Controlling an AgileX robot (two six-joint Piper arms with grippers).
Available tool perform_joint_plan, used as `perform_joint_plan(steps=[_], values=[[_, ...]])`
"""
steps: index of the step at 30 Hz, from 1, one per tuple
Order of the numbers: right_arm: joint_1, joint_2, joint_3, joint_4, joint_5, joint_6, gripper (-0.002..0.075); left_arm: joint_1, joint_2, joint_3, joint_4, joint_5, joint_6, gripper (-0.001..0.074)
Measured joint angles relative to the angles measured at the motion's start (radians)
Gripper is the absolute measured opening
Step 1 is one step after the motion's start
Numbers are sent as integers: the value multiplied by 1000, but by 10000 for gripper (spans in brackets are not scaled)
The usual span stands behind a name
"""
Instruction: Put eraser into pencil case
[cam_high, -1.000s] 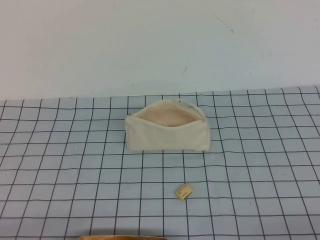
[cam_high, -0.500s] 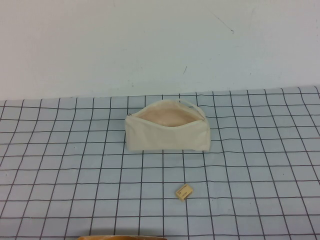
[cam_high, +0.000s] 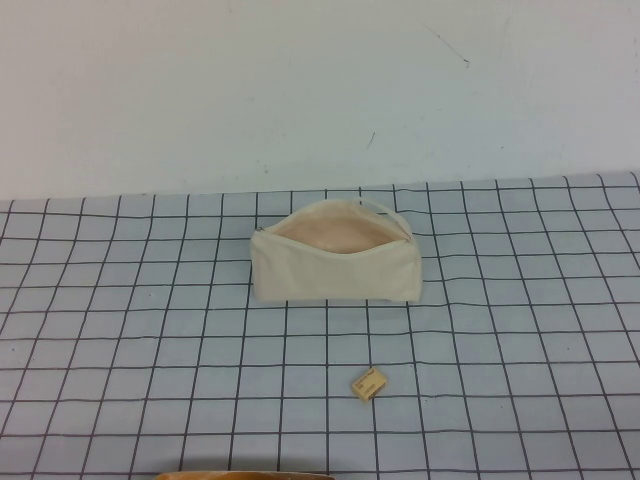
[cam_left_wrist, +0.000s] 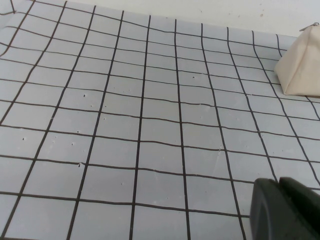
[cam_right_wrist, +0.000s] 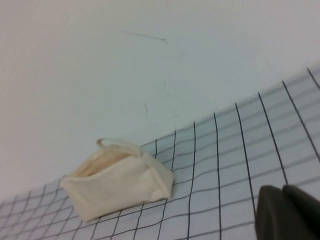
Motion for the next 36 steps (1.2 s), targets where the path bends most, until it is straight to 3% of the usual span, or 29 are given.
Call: perform_joint_plan(steps=[4, 8, 14, 21, 27, 36], values=[[0, 59, -147, -36, 126, -267, -1, 0, 0, 0, 0, 0, 0, -3], [0, 268, -362, -177, 359, -425, -1, 0, 0, 0, 0, 0, 0, -3], [0, 639, -708, -282, 737, -551, -1, 0, 0, 0, 0, 0, 0, -3], [30, 977, -1013, -286, 951, -568, -1, 0, 0, 0, 0, 0, 0, -3], [216, 1204, -1181, -352, 967, -505, -1, 0, 0, 0, 0, 0, 0, -3], [573, 1559, -1354, -718, 965, -179, -1, 0, 0, 0, 0, 0, 0, -3]])
